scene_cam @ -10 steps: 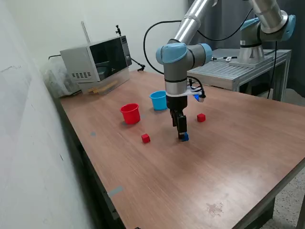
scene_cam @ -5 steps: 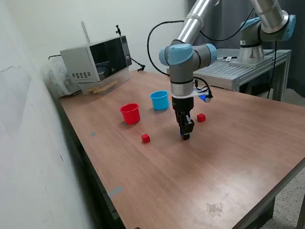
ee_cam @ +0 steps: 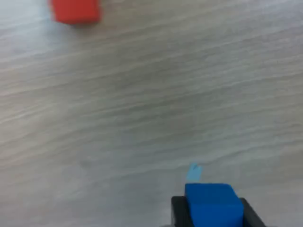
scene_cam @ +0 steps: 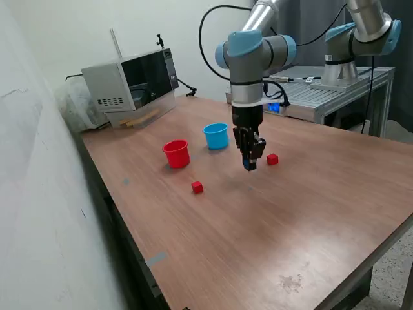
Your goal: Place red objects in the red bin, and blue objects in the blue bin.
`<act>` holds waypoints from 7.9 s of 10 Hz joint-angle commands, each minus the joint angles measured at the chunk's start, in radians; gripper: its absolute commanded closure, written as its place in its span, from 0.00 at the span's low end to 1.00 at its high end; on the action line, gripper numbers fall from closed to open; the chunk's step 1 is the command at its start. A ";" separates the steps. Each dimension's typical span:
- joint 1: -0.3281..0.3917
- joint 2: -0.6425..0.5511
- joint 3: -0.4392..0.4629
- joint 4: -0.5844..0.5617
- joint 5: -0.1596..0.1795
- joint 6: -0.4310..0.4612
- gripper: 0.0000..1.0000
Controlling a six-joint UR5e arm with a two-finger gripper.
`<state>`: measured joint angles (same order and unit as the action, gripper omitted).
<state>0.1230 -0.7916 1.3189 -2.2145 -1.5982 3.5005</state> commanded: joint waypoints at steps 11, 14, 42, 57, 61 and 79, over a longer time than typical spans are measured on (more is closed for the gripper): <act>-0.422 -0.213 0.286 0.004 -0.012 -0.113 1.00; -0.453 -0.241 0.335 0.004 -0.025 -0.118 1.00; -0.008 -0.172 0.382 -0.077 0.037 -0.138 0.00; -0.069 -0.130 0.398 -0.123 0.026 -0.140 1.00; -0.071 -0.133 0.405 -0.116 0.027 -0.153 1.00; -0.345 0.011 -0.110 0.010 -0.034 -0.224 1.00</act>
<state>-0.2156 -0.8066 1.2283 -2.2032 -1.6264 3.2766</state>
